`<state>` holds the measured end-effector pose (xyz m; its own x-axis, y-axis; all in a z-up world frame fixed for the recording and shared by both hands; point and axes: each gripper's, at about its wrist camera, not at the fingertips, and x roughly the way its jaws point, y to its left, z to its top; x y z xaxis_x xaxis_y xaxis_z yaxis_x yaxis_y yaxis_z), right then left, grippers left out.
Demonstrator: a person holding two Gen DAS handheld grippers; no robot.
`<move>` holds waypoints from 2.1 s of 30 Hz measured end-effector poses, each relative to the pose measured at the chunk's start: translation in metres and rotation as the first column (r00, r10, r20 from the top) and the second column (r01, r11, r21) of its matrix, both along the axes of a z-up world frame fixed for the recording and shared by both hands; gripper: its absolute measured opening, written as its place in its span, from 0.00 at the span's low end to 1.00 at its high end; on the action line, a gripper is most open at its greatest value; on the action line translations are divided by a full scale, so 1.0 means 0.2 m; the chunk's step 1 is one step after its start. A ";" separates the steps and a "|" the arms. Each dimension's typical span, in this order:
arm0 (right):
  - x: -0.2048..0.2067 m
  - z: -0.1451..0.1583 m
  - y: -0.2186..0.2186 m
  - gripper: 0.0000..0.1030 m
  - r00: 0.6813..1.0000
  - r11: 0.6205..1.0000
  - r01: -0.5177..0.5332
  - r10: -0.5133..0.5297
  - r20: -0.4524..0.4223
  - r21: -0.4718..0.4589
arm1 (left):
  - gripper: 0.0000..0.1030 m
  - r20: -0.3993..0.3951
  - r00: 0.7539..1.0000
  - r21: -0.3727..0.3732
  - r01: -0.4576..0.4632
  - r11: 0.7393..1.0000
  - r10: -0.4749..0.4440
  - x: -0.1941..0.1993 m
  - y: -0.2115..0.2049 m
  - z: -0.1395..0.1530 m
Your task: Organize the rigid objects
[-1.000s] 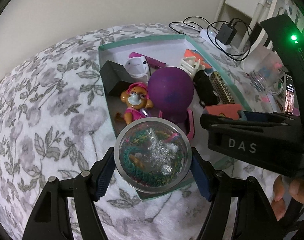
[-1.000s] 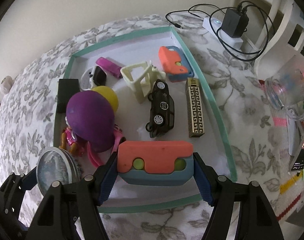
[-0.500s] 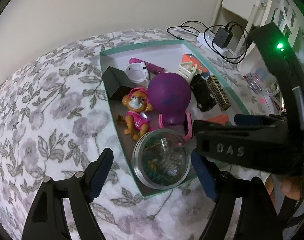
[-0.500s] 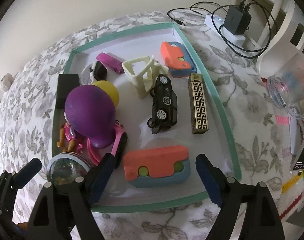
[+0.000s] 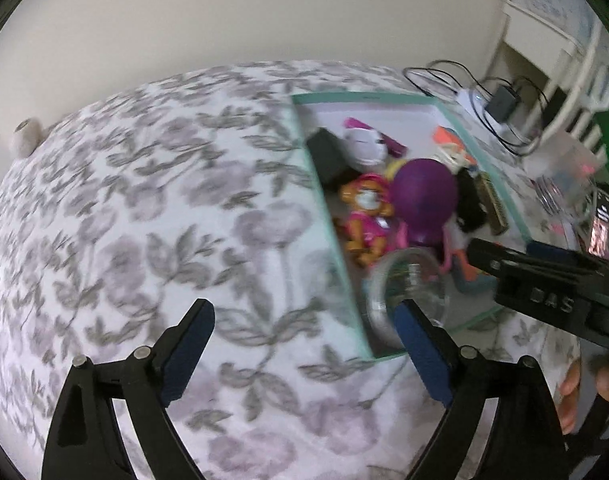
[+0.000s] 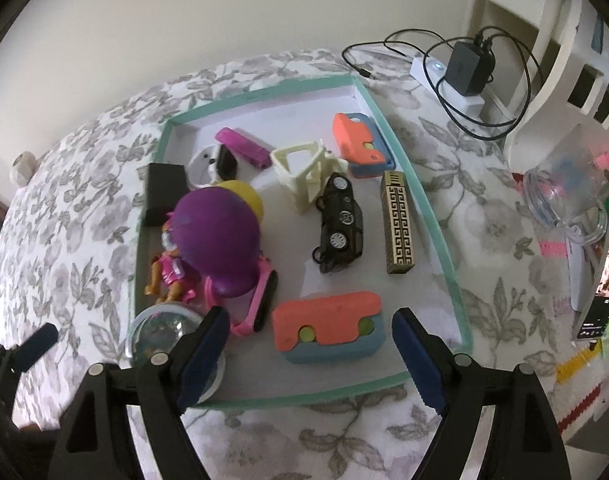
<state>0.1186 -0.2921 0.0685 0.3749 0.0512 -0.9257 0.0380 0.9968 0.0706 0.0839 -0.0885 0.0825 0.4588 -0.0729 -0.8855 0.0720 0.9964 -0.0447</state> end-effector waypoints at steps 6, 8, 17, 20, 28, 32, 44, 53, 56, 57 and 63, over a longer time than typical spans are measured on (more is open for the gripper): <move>-0.07 0.04 0.04 0.86 1.000 1.000 -0.011 0.010 0.023 0.007 | 0.99 -0.016 0.997 0.016 -0.081 0.997 0.081 -0.07 0.13 0.01; -0.09 0.05 0.05 1.00 0.999 1.000 -0.016 0.015 0.029 0.012 | 1.00 -0.014 0.994 0.003 -0.110 0.994 0.110 -0.09 0.18 0.02; -0.21 0.10 0.09 1.00 0.998 0.999 -0.027 0.025 0.058 0.024 | 1.00 0.033 0.985 -0.020 -0.169 0.985 0.170 -0.18 0.28 0.09; -0.24 0.12 0.10 1.00 0.998 0.999 -0.029 0.028 0.064 0.021 | 1.00 0.040 0.983 -0.019 -0.178 0.984 0.179 -0.21 0.31 0.09; -0.32 0.16 0.12 1.00 0.996 0.999 -0.039 0.036 0.087 0.032 | 1.00 0.076 0.979 -0.009 -0.187 0.982 0.187 -0.27 0.33 0.12; -0.36 0.18 0.12 1.00 0.995 0.999 -0.039 0.036 0.096 0.036 | 1.00 0.088 0.974 -0.021 -0.206 0.978 0.207 -0.29 0.36 0.14; -0.41 0.19 0.14 1.00 0.994 0.999 -0.039 0.036 0.108 0.033 | 1.00 0.103 0.973 0.000 -0.208 0.978 0.207 -0.30 0.34 0.15; -0.41 0.20 0.14 1.00 0.993 0.998 -0.050 0.046 0.111 0.033 | 1.00 0.115 0.972 0.010 -0.208 0.978 0.205 -0.31 0.33 0.17; -0.41 0.20 0.15 1.00 0.993 0.998 -0.054 0.050 0.111 0.030 | 1.00 0.115 0.973 0.017 -0.205 0.979 0.202 -0.31 0.33 0.17; -0.41 0.20 0.15 1.00 0.992 0.998 -0.055 0.051 0.111 0.030 | 1.00 0.114 0.973 0.019 -0.206 0.978 0.202 -0.30 0.33 0.17; -0.41 0.19 0.16 1.00 0.993 0.998 -0.057 0.054 0.106 0.027 | 1.00 0.113 0.974 0.030 -0.203 0.979 0.198 -0.30 0.32 0.16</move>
<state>0.0375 -0.2609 0.1067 0.4663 0.1017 -0.8788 -0.0261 0.9945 0.1012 0.0230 -0.0245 0.1154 0.5539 0.0653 -0.8300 -0.1270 0.9919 -0.0067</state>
